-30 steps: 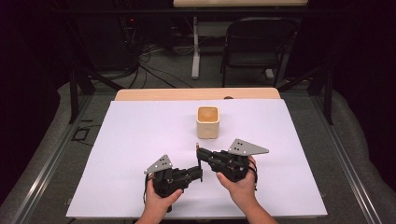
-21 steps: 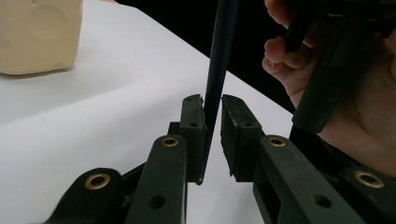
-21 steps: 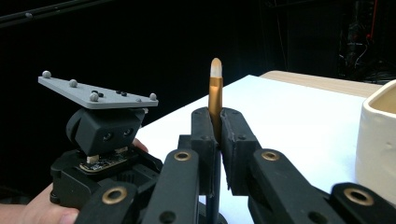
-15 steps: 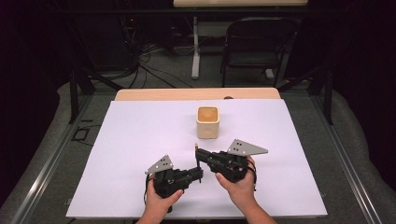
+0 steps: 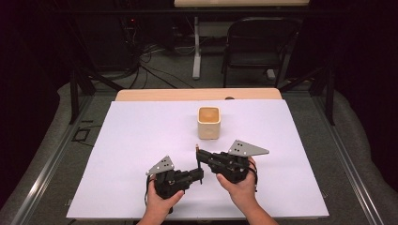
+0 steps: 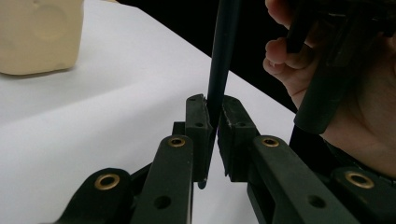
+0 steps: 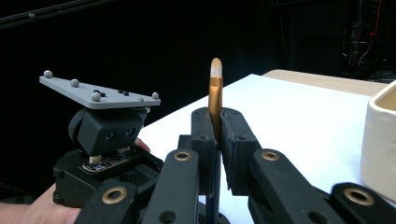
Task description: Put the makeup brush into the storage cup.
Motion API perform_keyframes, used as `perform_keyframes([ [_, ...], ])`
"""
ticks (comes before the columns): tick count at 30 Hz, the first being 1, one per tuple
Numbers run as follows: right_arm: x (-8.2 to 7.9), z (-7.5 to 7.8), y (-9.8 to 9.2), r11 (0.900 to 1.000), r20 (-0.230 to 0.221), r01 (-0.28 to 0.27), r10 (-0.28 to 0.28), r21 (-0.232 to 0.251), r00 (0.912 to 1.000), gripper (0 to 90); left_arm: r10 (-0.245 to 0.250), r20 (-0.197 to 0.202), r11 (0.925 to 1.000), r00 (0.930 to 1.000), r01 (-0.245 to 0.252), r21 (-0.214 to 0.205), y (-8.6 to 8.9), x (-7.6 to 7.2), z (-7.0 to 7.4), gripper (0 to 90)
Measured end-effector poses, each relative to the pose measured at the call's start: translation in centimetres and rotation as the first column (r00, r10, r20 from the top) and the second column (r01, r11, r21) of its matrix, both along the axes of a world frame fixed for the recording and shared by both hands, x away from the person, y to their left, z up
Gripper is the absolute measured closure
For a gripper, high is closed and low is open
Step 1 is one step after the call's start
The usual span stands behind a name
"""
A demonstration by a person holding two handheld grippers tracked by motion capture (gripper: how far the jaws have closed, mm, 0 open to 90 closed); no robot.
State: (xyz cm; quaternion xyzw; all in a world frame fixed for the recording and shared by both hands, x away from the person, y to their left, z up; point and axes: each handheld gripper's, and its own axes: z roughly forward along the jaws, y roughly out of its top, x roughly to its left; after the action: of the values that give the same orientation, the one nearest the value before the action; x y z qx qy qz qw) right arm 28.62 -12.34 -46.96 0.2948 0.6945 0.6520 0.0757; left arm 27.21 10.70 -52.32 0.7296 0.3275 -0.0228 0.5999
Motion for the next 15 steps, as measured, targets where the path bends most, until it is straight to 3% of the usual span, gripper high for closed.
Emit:
perform_keyframes([
  [15,0.1,-0.08,0.01,1.0,-0.017,-0.006,0.006,-0.003,0.9998,83.9,-0.001,0.023,0.9996,0.9997,0.001,0.027,-0.06,-0.18,0.03,83.7],
])
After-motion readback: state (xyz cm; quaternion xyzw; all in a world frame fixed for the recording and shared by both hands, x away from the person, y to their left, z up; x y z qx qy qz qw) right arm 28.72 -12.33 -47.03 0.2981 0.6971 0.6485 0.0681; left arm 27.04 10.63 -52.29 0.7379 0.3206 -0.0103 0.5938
